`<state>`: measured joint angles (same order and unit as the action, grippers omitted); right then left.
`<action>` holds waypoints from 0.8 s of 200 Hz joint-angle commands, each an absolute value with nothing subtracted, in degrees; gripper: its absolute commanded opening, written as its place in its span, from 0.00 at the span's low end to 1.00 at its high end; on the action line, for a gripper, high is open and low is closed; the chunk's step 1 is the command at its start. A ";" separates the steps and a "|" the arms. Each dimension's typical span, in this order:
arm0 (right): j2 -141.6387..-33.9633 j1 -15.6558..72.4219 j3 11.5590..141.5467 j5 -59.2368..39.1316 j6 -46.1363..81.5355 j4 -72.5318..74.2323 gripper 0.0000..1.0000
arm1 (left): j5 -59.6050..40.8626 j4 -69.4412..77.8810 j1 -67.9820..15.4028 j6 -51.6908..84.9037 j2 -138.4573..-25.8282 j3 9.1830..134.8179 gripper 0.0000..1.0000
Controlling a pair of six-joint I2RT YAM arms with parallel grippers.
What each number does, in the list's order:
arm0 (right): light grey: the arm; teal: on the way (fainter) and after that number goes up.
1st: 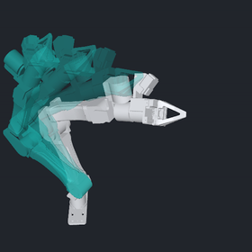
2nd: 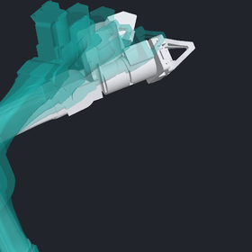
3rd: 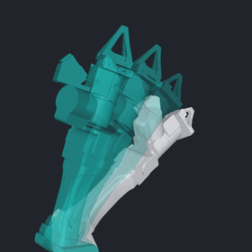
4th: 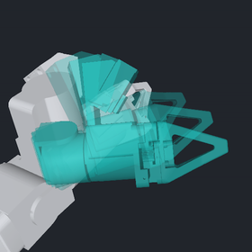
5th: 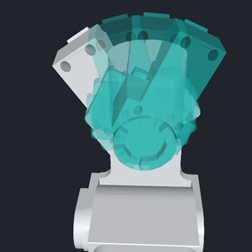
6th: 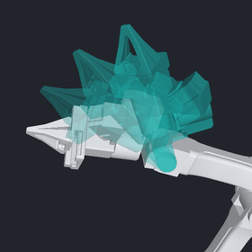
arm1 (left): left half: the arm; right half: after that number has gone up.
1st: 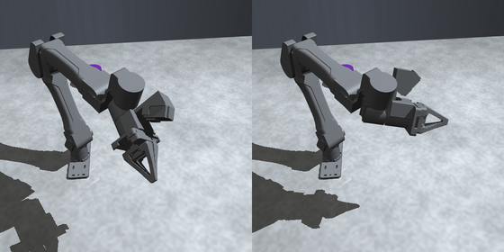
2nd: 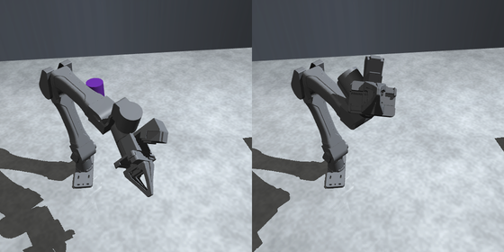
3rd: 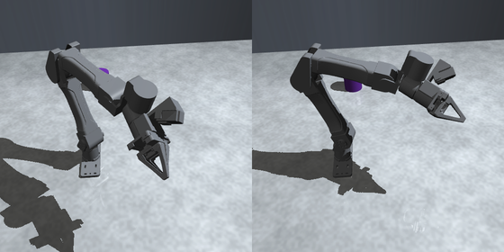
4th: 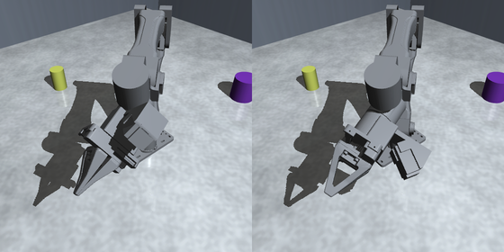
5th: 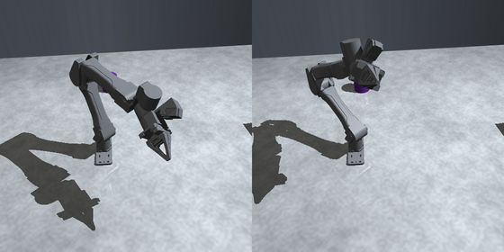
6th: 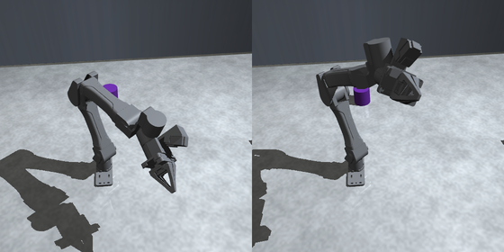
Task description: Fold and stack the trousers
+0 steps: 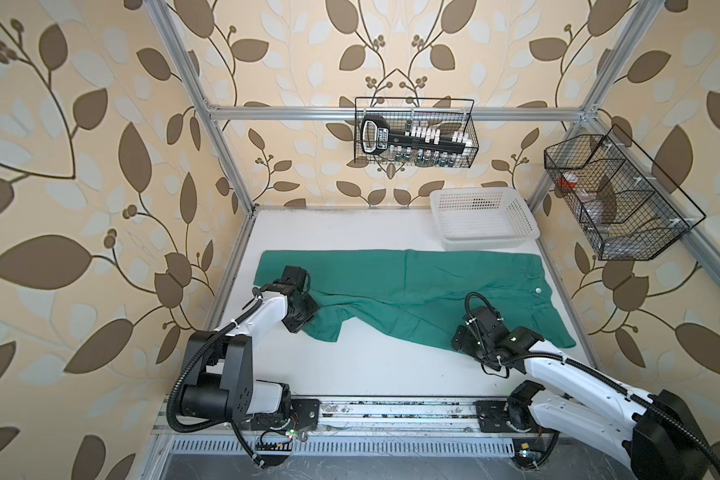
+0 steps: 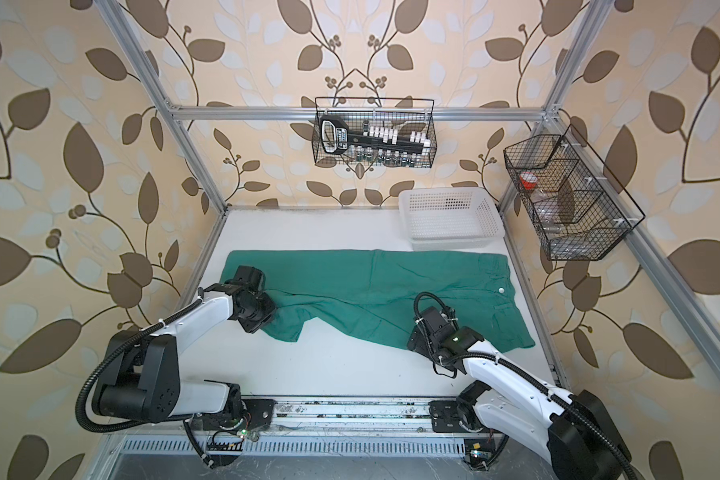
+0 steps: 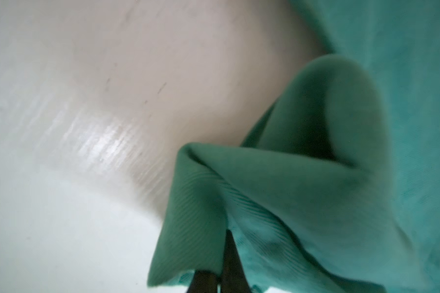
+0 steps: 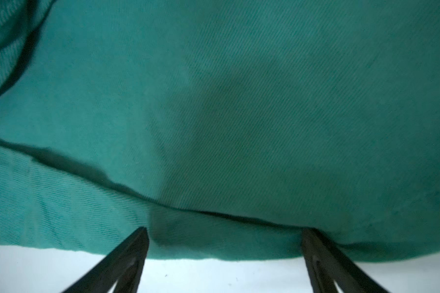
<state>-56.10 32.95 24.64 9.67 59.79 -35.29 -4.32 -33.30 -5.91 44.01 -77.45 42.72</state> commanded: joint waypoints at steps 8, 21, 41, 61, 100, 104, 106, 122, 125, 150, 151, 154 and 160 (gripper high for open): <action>-57.53 33.23 21.97 12.53 61.68 -34.71 0.90 | 2.66 -41.61 -9.24 40.48 -71.84 49.82 0.00; -57.92 33.36 22.10 12.52 62.12 -34.88 0.89 | 4.46 -44.54 -11.10 39.77 -69.84 52.30 0.00; -57.32 33.54 21.98 12.75 62.82 -35.15 0.87 | 7.55 -49.48 -15.03 38.72 -68.17 57.55 0.00; -56.44 33.49 22.12 12.74 63.32 -35.96 0.85 | 9.33 -51.84 -20.04 37.65 -68.45 63.24 0.00; -52.98 33.53 23.02 13.66 64.72 -38.43 0.85 | 10.69 -51.67 -34.92 38.40 -76.64 75.70 0.00; -52.51 33.55 23.23 14.06 64.83 -38.77 0.85 | 10.45 -51.33 -36.43 38.49 -77.96 76.71 0.00; -52.45 33.52 23.30 14.15 64.89 -38.90 0.85 | 10.28 -51.11 -37.06 38.47 -78.75 77.27 0.00; -50.93 33.09 24.37 15.44 64.89 -40.69 0.85 | 9.68 -49.10 -41.86 38.18 -85.84 80.26 0.00; -50.86 33.04 24.46 15.46 64.87 -40.87 0.85 | 9.53 -48.79 -42.58 37.95 -87.22 80.78 0.00; -49.25 31.97 24.79 15.22 64.32 -41.48 0.85 | 8.06 -47.16 -46.82 35.95 -99.07 85.00 0.00; -49.14 31.94 24.79 15.17 64.28 -41.48 0.85 | 7.98 -47.04 -46.97 35.90 -99.41 85.13 0.00; -49.00 31.83 24.74 15.07 64.30 -41.46 0.85 | 7.80 -46.72 -47.28 35.66 -100.61 85.62 0.00; -48.79 31.70 24.78 14.88 64.35 -41.42 0.85 | 7.82 -46.20 -47.94 35.28 -102.77 86.56 0.00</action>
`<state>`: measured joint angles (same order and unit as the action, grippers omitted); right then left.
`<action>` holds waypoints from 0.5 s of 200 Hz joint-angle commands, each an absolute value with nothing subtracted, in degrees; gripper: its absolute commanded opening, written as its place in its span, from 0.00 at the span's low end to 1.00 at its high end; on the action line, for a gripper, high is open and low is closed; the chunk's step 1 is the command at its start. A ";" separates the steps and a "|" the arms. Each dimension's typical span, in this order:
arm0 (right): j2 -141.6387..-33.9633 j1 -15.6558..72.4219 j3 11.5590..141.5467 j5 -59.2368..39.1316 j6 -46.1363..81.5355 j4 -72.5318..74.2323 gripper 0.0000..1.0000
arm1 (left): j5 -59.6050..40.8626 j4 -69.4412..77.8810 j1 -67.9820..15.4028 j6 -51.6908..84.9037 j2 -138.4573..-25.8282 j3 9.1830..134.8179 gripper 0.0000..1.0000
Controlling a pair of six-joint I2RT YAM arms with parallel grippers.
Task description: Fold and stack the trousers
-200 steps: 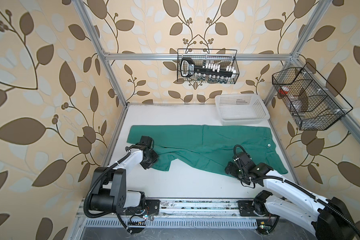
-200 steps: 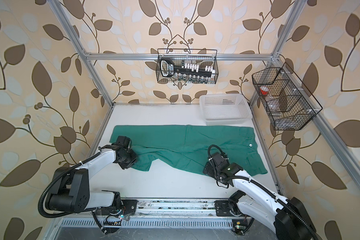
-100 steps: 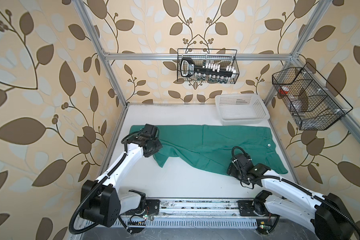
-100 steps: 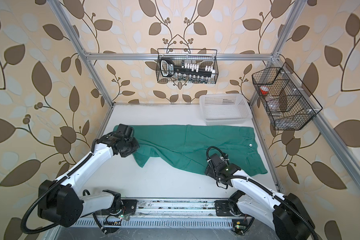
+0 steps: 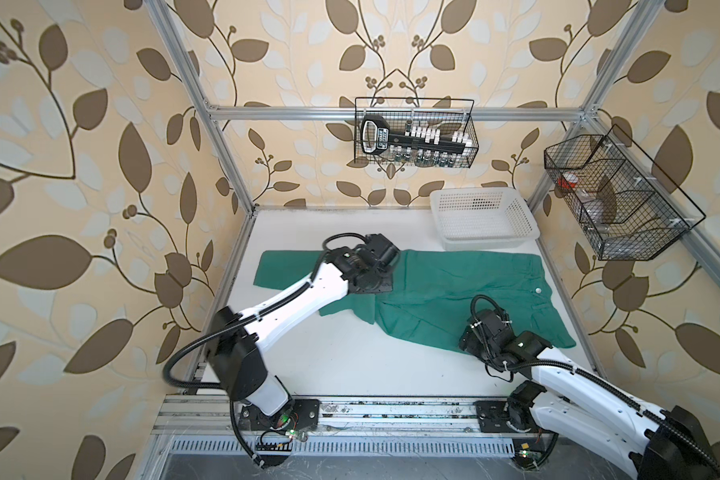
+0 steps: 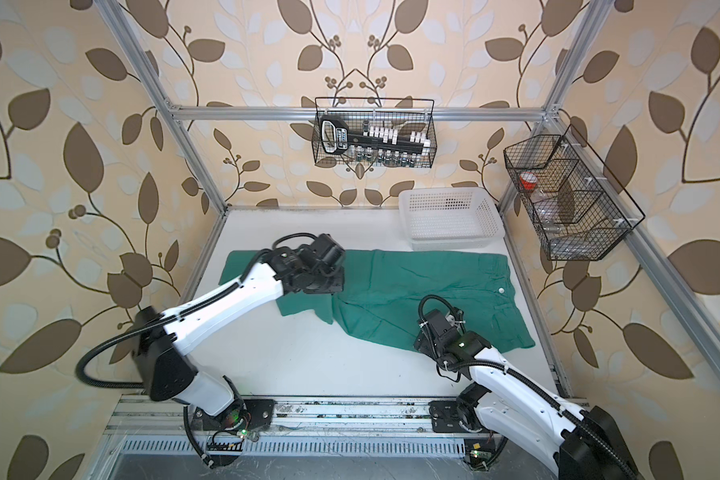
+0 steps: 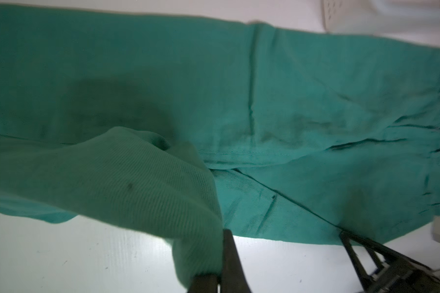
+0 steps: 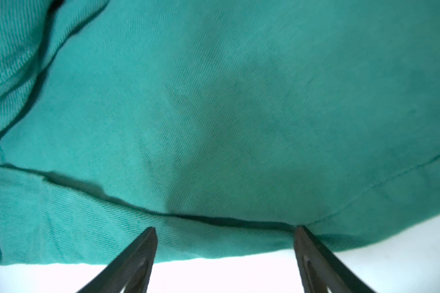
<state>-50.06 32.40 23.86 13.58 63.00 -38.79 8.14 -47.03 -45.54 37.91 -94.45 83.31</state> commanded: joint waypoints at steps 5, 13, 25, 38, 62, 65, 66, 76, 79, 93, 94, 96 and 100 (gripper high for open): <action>-48.54 31.64 24.79 14.90 64.41 -41.44 0.85 | 7.67 -45.71 -48.43 34.79 -104.45 87.36 0.00; -48.32 31.48 24.79 14.78 64.50 -41.40 0.85 | 7.22 -45.12 -48.84 34.18 -106.84 88.63 0.00; -48.00 31.47 24.69 14.66 64.60 -41.15 0.85 | 6.65 -44.25 -49.14 32.79 -109.85 90.46 0.04; -48.12 31.38 24.48 14.57 64.54 -40.71 0.85 | 4.87 -43.73 -49.13 31.81 -112.51 92.02 0.10; -48.00 31.32 24.52 14.41 64.52 -40.61 0.86 | 3.96 -44.98 -49.31 30.55 -114.02 93.78 0.29; -47.96 31.33 24.60 14.41 64.35 -40.66 0.86 | 4.07 -45.26 -49.31 30.36 -113.78 93.79 0.31; -47.97 31.31 24.60 14.41 64.25 -40.63 0.86 | 4.19 -45.35 -49.31 30.30 -113.71 93.78 0.32; -47.63 31.25 24.70 14.65 63.95 -40.69 0.86 | 5.27 -46.47 -49.31 29.82 -112.36 93.49 0.40; -47.64 31.20 24.70 14.75 63.86 -40.77 0.86 | 5.48 -46.89 -49.31 29.70 -111.76 93.39 0.42; -47.12 30.72 24.91 14.94 63.09 -40.95 0.86 | 6.97 -49.57 -49.31 29.50 -108.69 92.93 0.49; -47.12 30.72 24.91 14.94 63.09 -40.95 0.86 | 7.13 -49.83 -49.31 29.47 -108.48 92.87 0.50; -47.05 30.64 24.95 14.94 62.95 -41.00 0.86 | 7.47 -50.25 -49.31 29.56 -107.96 92.72 0.50; -47.07 30.45 25.04 14.94 62.66 -41.04 0.86 | 8.12 -51.05 -49.31 29.69 -106.89 92.22 0.51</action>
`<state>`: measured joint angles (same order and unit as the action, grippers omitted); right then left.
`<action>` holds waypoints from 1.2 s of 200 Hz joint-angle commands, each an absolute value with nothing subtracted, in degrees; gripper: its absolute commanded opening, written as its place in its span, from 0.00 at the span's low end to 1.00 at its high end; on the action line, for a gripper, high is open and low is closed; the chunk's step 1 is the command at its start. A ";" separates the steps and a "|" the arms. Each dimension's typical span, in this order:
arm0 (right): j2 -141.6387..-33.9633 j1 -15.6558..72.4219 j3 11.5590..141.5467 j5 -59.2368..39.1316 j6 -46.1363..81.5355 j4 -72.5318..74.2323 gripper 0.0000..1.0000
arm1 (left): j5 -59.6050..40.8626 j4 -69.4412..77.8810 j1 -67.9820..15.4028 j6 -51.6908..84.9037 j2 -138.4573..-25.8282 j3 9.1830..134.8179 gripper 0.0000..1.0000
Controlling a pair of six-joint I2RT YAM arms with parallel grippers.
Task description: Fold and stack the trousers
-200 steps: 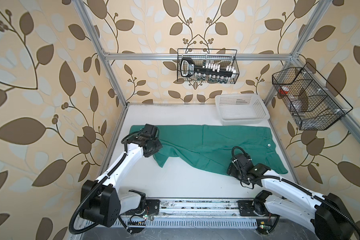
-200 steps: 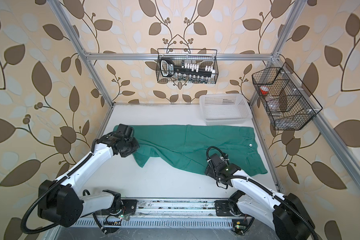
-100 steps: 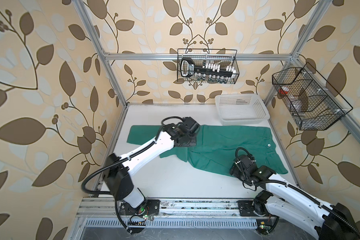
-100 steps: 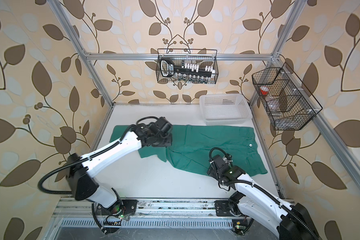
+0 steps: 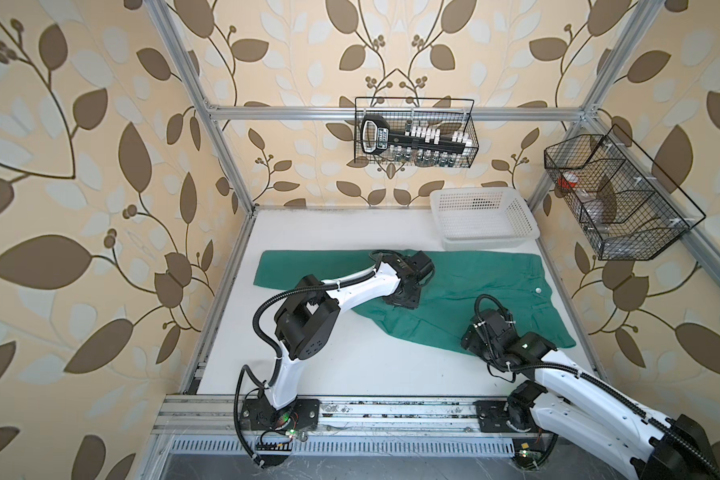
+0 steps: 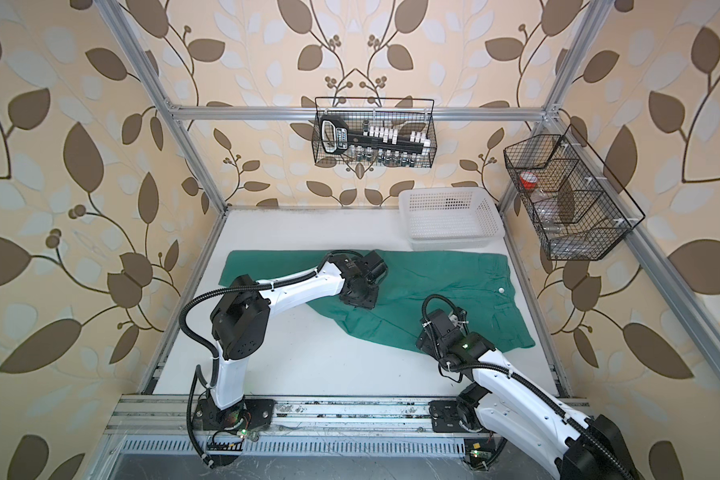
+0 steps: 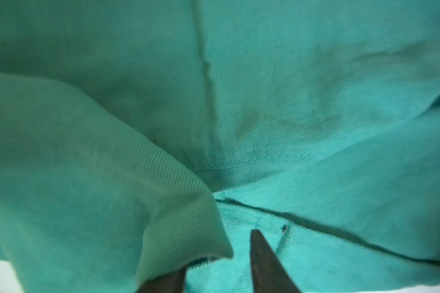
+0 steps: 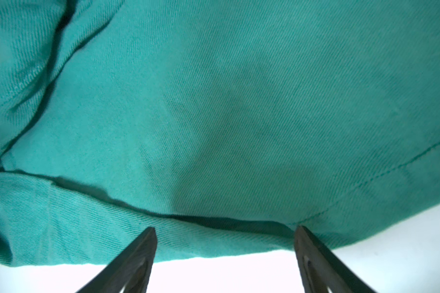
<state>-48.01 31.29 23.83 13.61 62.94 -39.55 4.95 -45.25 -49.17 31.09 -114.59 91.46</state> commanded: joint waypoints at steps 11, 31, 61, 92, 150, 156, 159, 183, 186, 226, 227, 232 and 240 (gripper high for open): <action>-46.81 30.11 25.22 14.94 61.61 -40.89 0.86 | 9.99 -53.76 -49.22 30.56 -103.88 91.03 0.54; -47.03 29.34 25.81 14.77 59.99 -40.78 0.86 | 12.37 -57.11 -48.46 32.69 -97.51 87.20 0.58; -46.52 29.00 27.71 15.11 57.66 -40.78 0.88 | 8.42 -54.50 -42.86 37.46 -87.99 77.08 0.58; -46.81 28.67 29.88 15.16 53.09 -39.30 0.90 | 7.10 -48.47 -35.92 42.43 -83.89 67.88 0.59; -46.32 28.17 31.11 6.08 43.64 -31.18 0.94 | 5.21 -30.71 -29.78 66.02 -83.42 53.80 0.58; -46.36 28.08 31.12 4.47 42.85 -30.35 0.95 | 5.46 -29.35 -29.79 68.16 -83.70 53.02 0.58; -46.29 28.12 31.16 3.73 42.42 -29.88 0.95 | 5.58 -28.56 -29.78 69.25 -84.02 52.58 0.58; -46.01 27.53 31.14 -1.36 39.23 -27.26 0.96 | 3.70 -20.13 -29.78 76.06 -86.77 49.10 0.58; -46.04 27.44 31.19 -1.81 38.95 -27.10 0.96 | 3.33 -19.22 -29.78 76.33 -87.18 49.06 0.58; -46.22 25.39 31.17 -4.91 37.28 -27.11 0.96 | 1.12 -15.87 -30.39 78.07 -91.87 49.29 0.57; -46.23 25.35 31.14 -4.91 37.23 -27.13 0.96 | 1.13 -15.80 -30.40 78.10 -91.99 49.34 0.57; -46.23 25.16 31.07 -5.05 37.16 -27.28 0.96 | 1.41 -15.61 -30.34 78.02 -92.20 49.39 0.57; -46.06 24.90 30.99 -5.14 37.09 -27.40 0.96 | 1.49 -15.07 -30.41 78.01 -92.45 49.36 0.56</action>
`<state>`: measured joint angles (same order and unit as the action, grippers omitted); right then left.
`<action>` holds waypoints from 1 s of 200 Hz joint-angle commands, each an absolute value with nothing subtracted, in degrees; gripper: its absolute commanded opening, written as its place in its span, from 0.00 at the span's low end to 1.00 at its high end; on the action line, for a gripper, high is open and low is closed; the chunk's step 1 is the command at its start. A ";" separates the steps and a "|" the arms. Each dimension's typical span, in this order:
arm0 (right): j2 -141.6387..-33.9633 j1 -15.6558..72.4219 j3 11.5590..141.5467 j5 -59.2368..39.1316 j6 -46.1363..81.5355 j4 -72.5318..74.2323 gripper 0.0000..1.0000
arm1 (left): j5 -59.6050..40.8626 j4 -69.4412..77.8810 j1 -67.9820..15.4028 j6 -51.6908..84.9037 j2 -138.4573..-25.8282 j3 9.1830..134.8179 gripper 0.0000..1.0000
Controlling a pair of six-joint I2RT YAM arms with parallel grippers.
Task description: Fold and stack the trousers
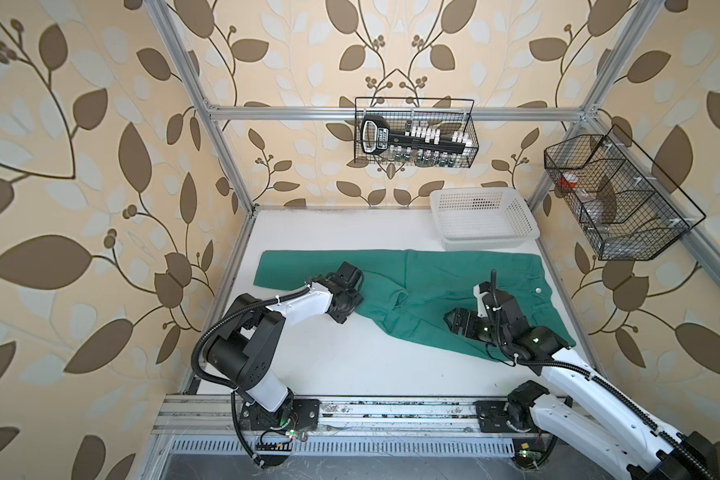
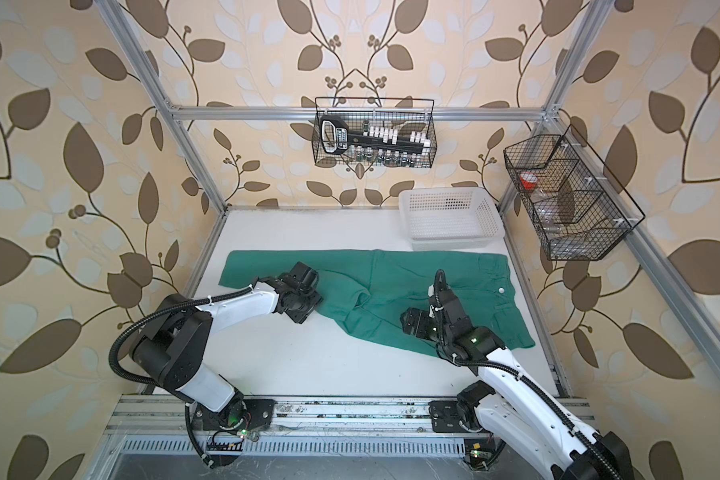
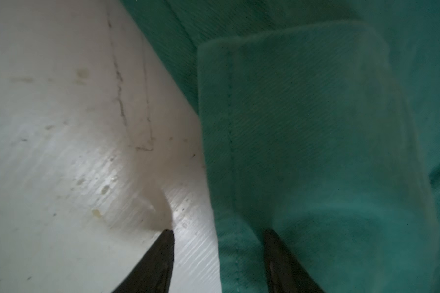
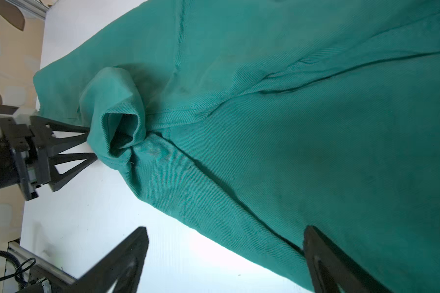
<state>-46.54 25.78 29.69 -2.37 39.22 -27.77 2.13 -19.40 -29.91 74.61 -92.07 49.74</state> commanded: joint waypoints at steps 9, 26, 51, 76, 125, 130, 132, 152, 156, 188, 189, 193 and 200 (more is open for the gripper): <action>-45.94 24.65 30.84 -5.36 37.00 -27.44 0.96 | 1.45 -14.37 -30.40 78.07 -92.68 49.14 0.55; -45.48 24.36 30.50 -5.36 36.83 -27.64 0.96 | 1.46 -13.95 -30.39 77.98 -93.38 49.08 0.50; -45.15 23.86 30.24 -5.80 36.68 -28.03 0.96 | 1.84 -11.37 -30.41 78.71 -94.50 48.03 0.38; -44.57 23.77 30.01 -5.55 36.62 -28.64 0.96 | 2.32 -11.34 -30.39 77.60 -94.87 49.26 0.31; -44.00 23.65 28.61 -5.98 37.29 -28.24 0.95 | 2.62 -11.93 -30.36 75.27 -95.13 50.87 0.11; -43.96 23.65 28.55 -6.04 37.36 -28.21 0.95 | 2.69 -12.05 -30.33 74.88 -95.08 51.09 0.08; -43.90 23.64 28.56 -6.01 37.38 -28.21 0.95 | 2.76 -12.11 -30.28 74.71 -95.03 51.20 0.07; -43.48 23.57 28.05 -6.05 37.55 -28.06 0.95 | 3.12 -13.80 -30.19 73.02 -94.66 52.50 0.00; -43.34 23.57 27.93 -6.05 37.57 -28.08 0.95 | 3.30 -14.38 -30.11 72.72 -94.37 52.74 0.00; -42.75 23.04 27.14 -6.19 37.78 -27.51 0.95 | 7.42 -22.93 -29.92 67.66 -90.18 56.35 0.00; -42.78 23.03 27.15 -6.22 37.79 -27.51 0.95 | 7.58 -23.20 -29.94 67.41 -90.00 56.43 0.00; -42.80 22.90 27.04 -6.19 37.76 -27.38 0.95 | 8.28 -24.54 -29.95 66.54 -89.21 56.89 0.00; -42.87 22.71 26.97 -6.23 37.70 -27.21 0.95 | 9.63 -27.24 -29.87 64.82 -87.87 57.97 0.00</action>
